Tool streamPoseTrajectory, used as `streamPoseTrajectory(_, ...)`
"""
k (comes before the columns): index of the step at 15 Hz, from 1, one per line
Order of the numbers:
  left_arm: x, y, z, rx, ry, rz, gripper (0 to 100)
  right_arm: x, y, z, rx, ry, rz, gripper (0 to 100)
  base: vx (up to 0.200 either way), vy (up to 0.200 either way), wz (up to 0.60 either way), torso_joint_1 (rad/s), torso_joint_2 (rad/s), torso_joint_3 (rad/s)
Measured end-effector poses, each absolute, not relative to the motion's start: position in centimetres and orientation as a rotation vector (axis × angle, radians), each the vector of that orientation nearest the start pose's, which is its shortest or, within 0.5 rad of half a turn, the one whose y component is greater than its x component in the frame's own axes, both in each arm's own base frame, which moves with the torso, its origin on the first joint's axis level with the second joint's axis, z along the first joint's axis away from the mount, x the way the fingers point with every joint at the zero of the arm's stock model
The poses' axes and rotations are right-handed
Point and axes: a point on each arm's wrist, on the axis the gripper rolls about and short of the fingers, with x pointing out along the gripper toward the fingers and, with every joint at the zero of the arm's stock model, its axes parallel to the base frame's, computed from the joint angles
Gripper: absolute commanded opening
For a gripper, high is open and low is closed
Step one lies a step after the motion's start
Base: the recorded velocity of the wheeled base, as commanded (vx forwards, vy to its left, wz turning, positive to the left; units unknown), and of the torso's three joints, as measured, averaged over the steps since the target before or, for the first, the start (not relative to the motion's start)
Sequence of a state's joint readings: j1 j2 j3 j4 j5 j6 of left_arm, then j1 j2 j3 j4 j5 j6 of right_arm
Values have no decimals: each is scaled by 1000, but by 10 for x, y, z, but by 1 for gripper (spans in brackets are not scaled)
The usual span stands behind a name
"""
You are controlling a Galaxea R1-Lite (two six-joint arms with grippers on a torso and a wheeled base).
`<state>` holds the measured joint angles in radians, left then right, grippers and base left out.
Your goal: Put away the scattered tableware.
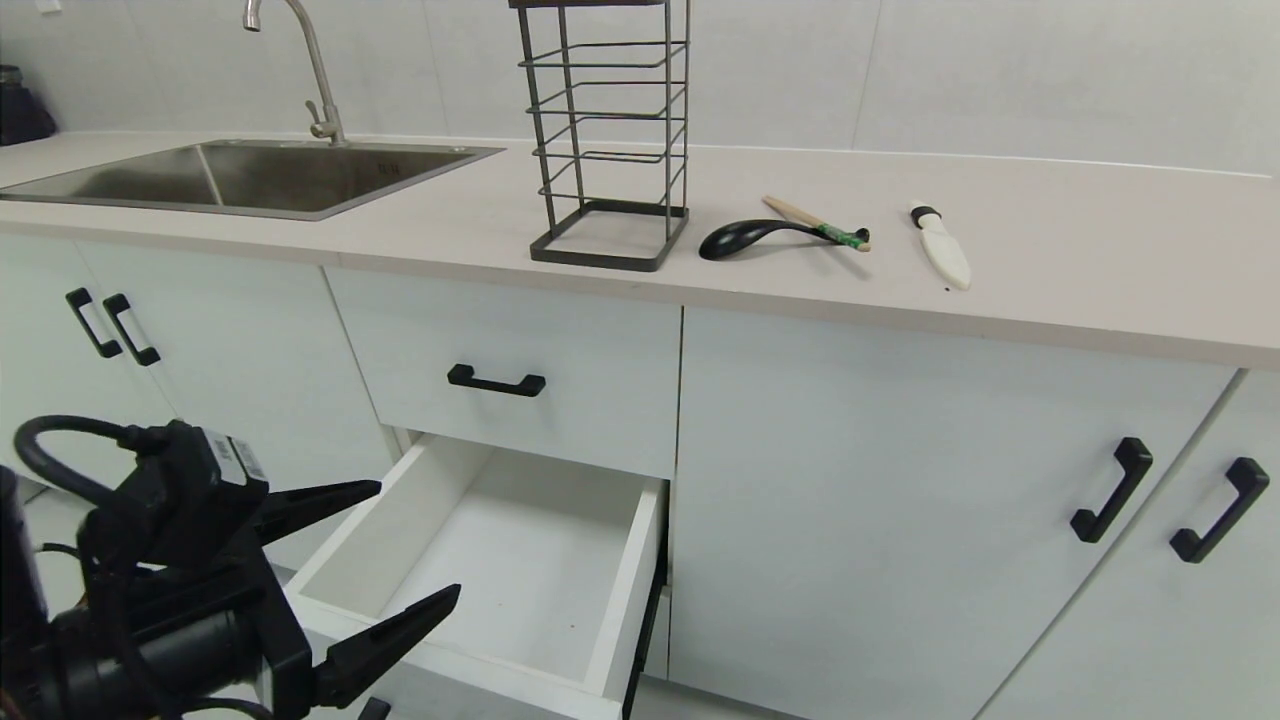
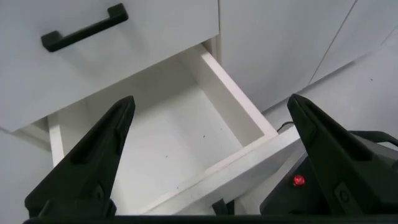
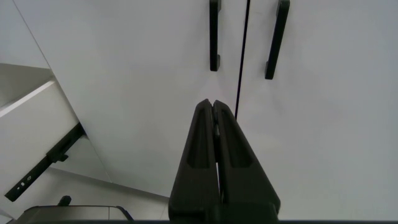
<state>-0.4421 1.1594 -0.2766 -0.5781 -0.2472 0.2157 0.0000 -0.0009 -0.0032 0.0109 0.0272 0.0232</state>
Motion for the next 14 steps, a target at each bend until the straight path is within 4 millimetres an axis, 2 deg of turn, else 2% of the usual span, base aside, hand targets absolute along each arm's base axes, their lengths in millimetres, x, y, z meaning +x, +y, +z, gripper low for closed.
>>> streamPoseTrajectory(4,114,-47,155,218,204,-614,100,-23,1,75,23,7,27,0,0,0,0,0,0,0)
streamPoseTrajectory(7,95,-37,167,219,86,-572,100,-23,1,75,23,7,27,0,0,0,0,0,0,0)
streamPoseTrajectory(11,58,-21,173,218,-90,-480,100,-23,1,75,23,7,27,0,0,0,0,0,0,0)
streamPoseTrajectory(14,24,-9,160,219,-154,-381,100,-23,1,75,23,7,27,0,0,0,0,0,0,0)
